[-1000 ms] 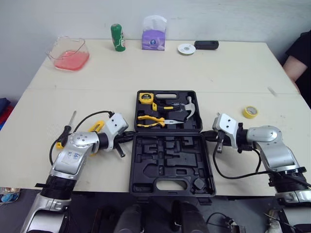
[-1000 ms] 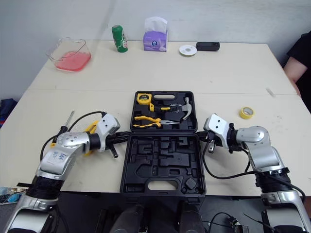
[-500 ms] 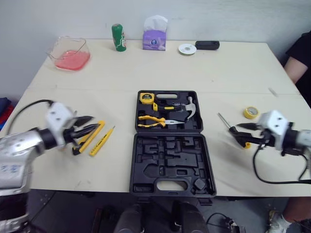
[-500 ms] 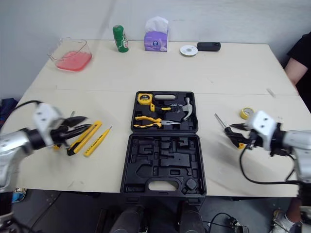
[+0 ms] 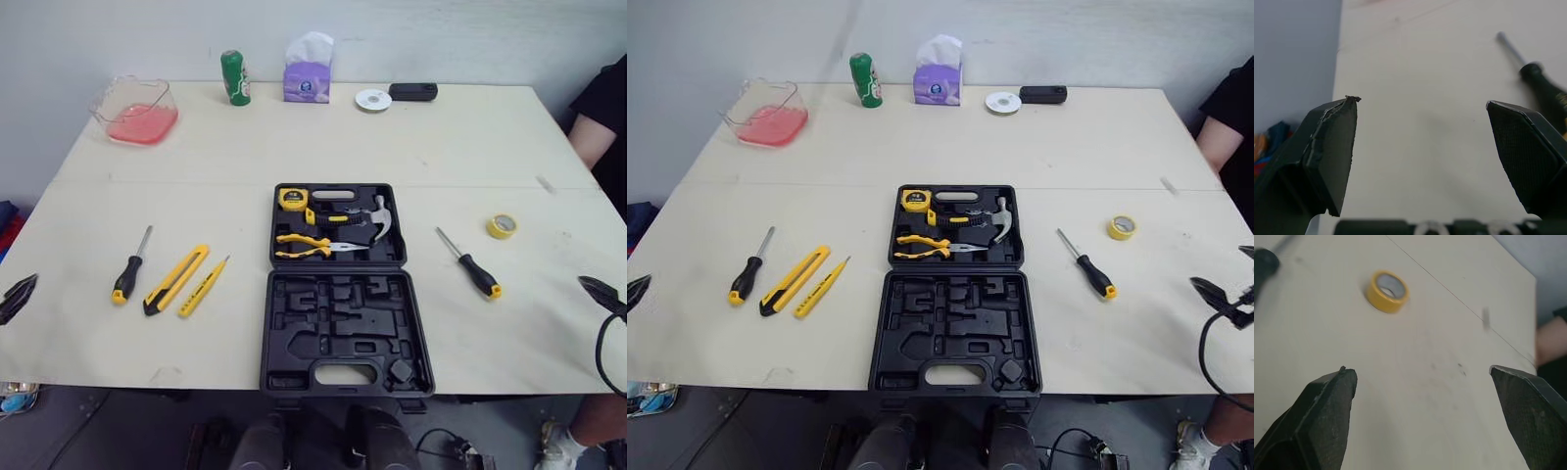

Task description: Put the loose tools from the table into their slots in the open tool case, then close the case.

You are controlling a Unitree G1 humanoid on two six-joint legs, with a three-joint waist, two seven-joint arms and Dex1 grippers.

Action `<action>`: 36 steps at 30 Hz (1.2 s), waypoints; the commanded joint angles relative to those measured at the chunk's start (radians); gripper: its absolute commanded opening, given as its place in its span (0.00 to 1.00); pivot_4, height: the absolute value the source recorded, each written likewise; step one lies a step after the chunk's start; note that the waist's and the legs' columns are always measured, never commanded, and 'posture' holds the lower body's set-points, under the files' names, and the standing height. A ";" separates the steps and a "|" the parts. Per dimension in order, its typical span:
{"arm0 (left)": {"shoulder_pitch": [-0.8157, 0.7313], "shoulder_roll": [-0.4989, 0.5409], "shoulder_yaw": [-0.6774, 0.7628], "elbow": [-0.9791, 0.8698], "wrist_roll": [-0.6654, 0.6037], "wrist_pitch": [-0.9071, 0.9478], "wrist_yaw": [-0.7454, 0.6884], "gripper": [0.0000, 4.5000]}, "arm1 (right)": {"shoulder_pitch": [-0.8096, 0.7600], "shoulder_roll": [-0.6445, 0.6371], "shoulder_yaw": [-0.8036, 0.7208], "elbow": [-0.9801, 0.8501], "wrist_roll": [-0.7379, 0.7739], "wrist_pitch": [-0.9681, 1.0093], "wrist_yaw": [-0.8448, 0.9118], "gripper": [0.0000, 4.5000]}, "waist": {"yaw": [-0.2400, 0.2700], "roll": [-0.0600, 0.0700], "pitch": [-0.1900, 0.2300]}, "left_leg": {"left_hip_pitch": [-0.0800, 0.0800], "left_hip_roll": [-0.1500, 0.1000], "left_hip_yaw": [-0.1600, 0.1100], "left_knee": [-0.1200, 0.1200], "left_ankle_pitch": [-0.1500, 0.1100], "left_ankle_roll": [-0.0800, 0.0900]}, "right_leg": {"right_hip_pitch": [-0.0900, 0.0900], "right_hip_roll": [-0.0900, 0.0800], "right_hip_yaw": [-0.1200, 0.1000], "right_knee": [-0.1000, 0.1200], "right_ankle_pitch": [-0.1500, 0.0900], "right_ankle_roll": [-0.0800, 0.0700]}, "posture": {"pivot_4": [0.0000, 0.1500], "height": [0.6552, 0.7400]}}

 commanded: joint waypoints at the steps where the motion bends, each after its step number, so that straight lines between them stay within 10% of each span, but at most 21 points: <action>1: 0.041 0.045 0.063 0.097 0.022 -0.056 0.063 0.99 | 0.020 -0.039 -0.049 0.101 0.007 -0.090 -0.048 1.00 | -0.005 0.000 0.000 | 0.000 0.000 0.000 0.000 0.000 0.000 | 0.000 0.000 0.000 0.000 0.000 0.000 | 1.00 1.00; 21: 0.109 0.043 0.081 0.150 -0.063 -0.080 0.043 0.99 | -0.090 0.035 0.085 -0.054 0.098 0.025 0.043 1.00 | -0.029 0.001 0.000 | 0.001 0.001 0.001 -0.001 -0.004 -0.005 | -0.001 -0.001 0.001 0.001 -0.001 -0.001 | 1.00 1.00; 36: 0.150 -0.018 0.004 -0.401 -0.227 0.439 0.126 0.99 | -0.155 0.194 0.195 -0.533 0.347 0.286 0.200 1.00 | -0.025 0.001 0.000 | 0.001 0.001 0.001 -0.001 -0.002 0.000 | 0.000 -0.001 0.001 0.005 -0.001 -0.001 | 1.00 1.00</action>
